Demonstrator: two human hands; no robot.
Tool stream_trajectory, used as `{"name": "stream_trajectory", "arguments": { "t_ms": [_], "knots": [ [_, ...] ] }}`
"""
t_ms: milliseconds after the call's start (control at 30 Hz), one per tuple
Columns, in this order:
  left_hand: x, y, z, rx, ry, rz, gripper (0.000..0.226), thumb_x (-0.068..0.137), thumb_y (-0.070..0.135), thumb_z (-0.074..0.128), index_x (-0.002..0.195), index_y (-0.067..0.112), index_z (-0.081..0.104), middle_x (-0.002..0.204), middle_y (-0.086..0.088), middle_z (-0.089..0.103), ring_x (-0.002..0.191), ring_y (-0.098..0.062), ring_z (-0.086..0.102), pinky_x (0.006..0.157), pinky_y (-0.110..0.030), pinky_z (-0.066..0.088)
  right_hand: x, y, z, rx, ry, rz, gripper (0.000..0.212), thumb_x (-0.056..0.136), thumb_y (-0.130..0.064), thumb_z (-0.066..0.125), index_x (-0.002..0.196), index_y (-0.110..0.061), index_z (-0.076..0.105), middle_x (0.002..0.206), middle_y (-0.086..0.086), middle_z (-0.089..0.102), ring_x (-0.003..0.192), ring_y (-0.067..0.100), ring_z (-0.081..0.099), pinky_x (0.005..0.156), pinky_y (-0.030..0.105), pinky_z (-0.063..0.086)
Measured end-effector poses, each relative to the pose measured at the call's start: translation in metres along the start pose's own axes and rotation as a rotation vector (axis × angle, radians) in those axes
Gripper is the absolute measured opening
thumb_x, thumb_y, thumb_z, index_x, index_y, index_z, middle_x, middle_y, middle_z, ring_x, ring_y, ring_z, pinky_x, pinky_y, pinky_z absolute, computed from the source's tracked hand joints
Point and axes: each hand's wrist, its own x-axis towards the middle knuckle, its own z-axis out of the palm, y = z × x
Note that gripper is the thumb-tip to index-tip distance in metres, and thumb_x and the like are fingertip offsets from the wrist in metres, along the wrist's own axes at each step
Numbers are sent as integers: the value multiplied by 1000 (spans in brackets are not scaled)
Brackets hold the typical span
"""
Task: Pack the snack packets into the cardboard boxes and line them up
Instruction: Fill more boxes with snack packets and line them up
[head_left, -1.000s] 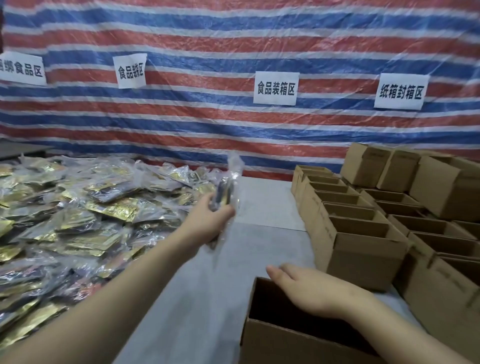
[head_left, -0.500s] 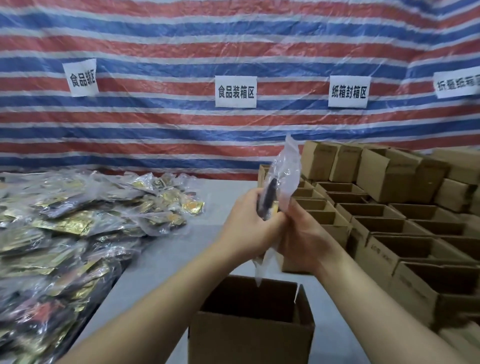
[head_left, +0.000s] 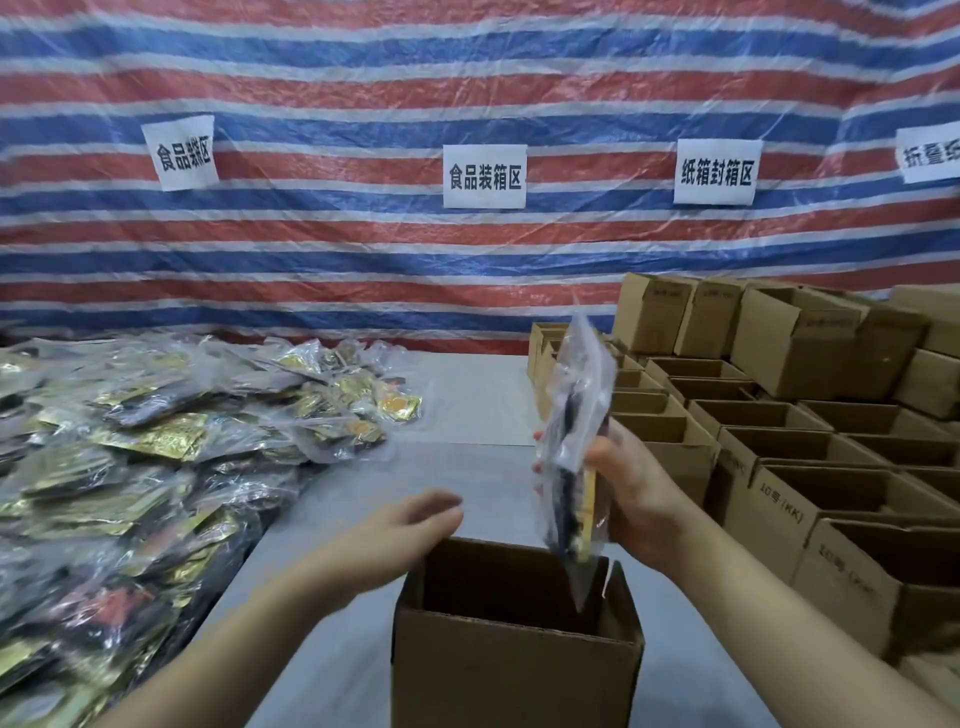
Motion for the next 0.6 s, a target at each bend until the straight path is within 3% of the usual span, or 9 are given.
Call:
{"name": "stream_trajectory", "arguments": {
  "t_ms": [100, 233, 267, 333, 400, 500, 600],
  "knots": [
    [-2, -21, 20, -138, 64, -86, 26, 105, 24, 42, 105, 27, 67, 113, 0, 67, 109, -15, 60, 100, -32, 46, -3, 2, 7, -142, -144, 83, 35, 80, -39, 70, 114, -45, 67, 112, -11, 71, 110, 13, 67, 90, 20, 53],
    [-3, -24, 30, -235, 153, -94, 28, 103, 12, 41, 94, 11, 67, 88, -7, 66, 84, -14, 61, 74, -25, 46, -4, 9, 8, -435, -329, 262, 11, 93, -26, 64, 100, -33, 68, 102, -4, 68, 102, 18, 66, 103, 43, 51],
    [-4, -24, 31, -251, 170, -92, 27, 103, 11, 42, 95, 9, 68, 87, -6, 67, 84, -13, 62, 72, -23, 46, -4, 7, 11, -470, -395, 318, 12, 95, -25, 62, 95, -36, 68, 99, -6, 68, 100, 15, 66, 102, 42, 50],
    [-4, -24, 33, -285, 205, -93, 27, 102, 12, 44, 98, 8, 71, 90, -1, 73, 85, -8, 67, 76, -18, 49, -6, 4, 18, -517, -511, 437, 23, 97, -26, 59, 86, -45, 67, 92, -15, 67, 91, 5, 65, 93, 30, 51],
    [-8, -21, 32, -316, 201, -66, 28, 102, 14, 46, 93, 15, 73, 87, 9, 76, 84, 1, 69, 74, -14, 52, -7, 2, 23, -515, -575, 555, 20, 95, -29, 58, 82, -41, 67, 85, -17, 65, 82, 0, 62, 81, 20, 49],
    [-11, -21, 33, -286, 172, -7, 23, 101, 12, 48, 89, 13, 68, 75, 8, 71, 75, -4, 65, 68, -16, 50, -7, 5, 27, -492, -616, 718, 11, 88, -33, 54, 83, -25, 60, 80, -10, 62, 74, 5, 59, 72, 21, 47],
    [-12, -21, 33, -349, 148, -16, 21, 97, 5, 51, 86, 15, 65, 66, 10, 69, 64, -2, 65, 59, -16, 52, 0, 9, 35, -525, -660, 812, 13, 98, -24, 49, 91, -18, 58, 82, -6, 61, 74, 7, 58, 71, 22, 47]
  ]
}}
